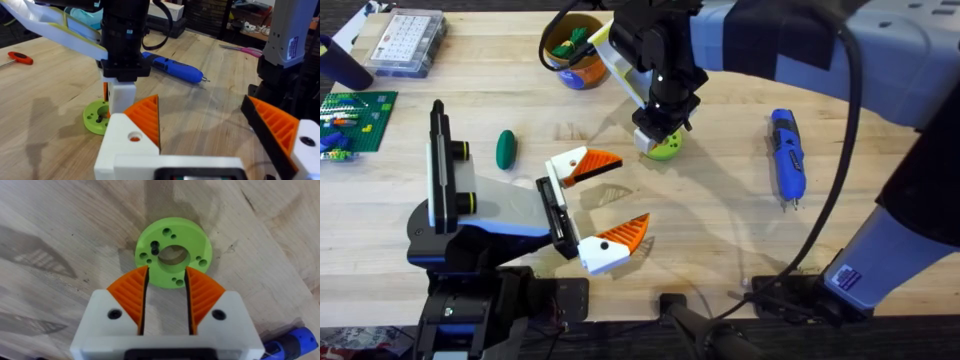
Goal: Pick up the gripper from the table and insert it into the empty holder that is missing its gripper. Then pick up a screw, insert it into the mounting hole, and use the screwdriver to tighten it. Finally, clean up the table by picking up the vegetable and placing it into the bucket.
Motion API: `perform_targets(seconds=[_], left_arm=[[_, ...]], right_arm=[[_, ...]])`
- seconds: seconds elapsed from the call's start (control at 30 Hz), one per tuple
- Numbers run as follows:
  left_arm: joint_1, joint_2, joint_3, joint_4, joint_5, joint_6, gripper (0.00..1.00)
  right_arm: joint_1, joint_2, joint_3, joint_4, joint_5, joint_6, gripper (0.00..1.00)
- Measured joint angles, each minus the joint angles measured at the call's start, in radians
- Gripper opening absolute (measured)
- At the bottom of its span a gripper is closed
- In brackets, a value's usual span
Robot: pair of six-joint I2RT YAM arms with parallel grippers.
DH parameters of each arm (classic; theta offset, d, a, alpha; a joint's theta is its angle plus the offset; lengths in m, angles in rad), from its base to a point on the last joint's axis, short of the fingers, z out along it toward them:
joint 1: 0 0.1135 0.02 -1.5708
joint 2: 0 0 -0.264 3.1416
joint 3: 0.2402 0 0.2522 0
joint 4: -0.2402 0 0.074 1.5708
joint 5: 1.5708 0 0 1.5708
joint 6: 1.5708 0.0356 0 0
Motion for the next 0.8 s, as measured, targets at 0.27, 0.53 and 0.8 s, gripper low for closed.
perform_targets(seconds=[0.27, 0.53, 0.8], left_arm=[[0.0, 0.004, 0.0, 0.01, 0.003, -0.003, 0.989], [0.0, 0.004, 0.0, 0.01, 0.003, -0.003, 0.989], [0.0, 0.004, 0.0, 0.01, 0.003, -0.003, 0.989]], right_arm=[[0.0, 0.0, 0.0, -0.007, -0.001, 0.0, 0.432], [0.0, -0.034, -0.002, -0.063, -0.001, 0.0, 0.432], [0.0, -0.2, -0.002, -0.141, -0.004, 0.005, 0.432]])
